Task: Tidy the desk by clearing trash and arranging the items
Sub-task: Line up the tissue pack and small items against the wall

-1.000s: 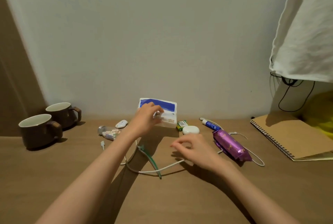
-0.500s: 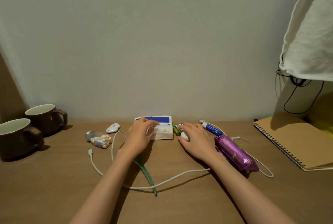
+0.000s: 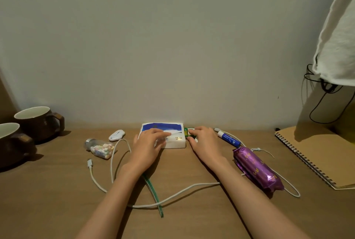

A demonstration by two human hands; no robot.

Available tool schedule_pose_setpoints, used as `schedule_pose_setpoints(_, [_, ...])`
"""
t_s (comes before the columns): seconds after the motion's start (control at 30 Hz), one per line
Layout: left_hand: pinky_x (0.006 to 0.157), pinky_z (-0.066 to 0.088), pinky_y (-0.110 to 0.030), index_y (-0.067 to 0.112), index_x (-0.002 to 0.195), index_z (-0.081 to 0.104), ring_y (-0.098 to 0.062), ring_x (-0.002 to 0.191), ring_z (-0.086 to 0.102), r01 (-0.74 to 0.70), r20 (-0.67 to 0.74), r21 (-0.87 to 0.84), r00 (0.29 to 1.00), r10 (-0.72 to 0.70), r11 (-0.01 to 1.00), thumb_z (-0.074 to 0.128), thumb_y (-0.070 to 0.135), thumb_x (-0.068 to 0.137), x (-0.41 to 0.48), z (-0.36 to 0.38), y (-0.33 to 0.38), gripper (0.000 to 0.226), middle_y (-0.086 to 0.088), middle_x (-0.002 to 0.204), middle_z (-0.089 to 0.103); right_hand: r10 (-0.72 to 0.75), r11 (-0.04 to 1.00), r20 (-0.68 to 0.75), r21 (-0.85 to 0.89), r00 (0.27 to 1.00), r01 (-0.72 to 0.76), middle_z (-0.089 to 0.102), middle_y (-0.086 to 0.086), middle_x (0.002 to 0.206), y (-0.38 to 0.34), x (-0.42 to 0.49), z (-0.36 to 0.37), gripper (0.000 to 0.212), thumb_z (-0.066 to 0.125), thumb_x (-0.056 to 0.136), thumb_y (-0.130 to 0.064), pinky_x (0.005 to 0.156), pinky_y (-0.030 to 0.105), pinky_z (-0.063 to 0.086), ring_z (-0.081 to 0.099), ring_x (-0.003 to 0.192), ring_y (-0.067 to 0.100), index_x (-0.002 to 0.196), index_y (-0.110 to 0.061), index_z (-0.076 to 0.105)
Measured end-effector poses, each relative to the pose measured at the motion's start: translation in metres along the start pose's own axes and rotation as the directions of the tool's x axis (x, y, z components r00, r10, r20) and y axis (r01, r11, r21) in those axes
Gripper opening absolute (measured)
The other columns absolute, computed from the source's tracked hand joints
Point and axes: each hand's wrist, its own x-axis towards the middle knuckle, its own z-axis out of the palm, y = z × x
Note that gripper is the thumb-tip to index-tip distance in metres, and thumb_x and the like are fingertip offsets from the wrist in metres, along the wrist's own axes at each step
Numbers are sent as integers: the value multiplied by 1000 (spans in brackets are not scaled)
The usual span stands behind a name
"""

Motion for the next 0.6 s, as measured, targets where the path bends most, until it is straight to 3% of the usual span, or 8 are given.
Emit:
schedule_pose_setpoints(0.2, [103, 35, -47, 41, 118, 59, -10, 119, 47, -11, 30, -28, 999, 12, 1000, 57, 27, 90, 4, 0, -5, 31, 13, 123, 57, 16, 1000, -15, 7, 1000, -16, 61, -2, 123, 3, 6, 4, 35, 52, 95, -38, 92, 36, 41, 46, 113, 19, 125, -25, 62])
schedule_pose_setpoints(0.43, [112, 13, -58, 39, 118, 59, -10, 124, 43, 32, 5, -4, 999, -32, 999, 57, 26, 91, -1, -3, 4, 30, 12, 126, 56, -1, 999, 61, 54, 998, -2, 48, -6, 134, 7, -5, -11, 49, 55, 90, -48, 91, 34, 31, 31, 115, 21, 135, -30, 46])
schedule_pose_setpoints(0.6, [105, 33, -44, 35, 121, 59, -14, 122, 44, 15, -31, -13, 999, -16, 1000, 61, 27, 88, -3, -5, 6, 34, 7, 126, 56, 84, 995, 165, 32, 983, -91, 42, 5, 133, 15, -12, -31, 68, 68, 80, -47, 101, 38, 34, 31, 123, 26, 134, -17, 40])
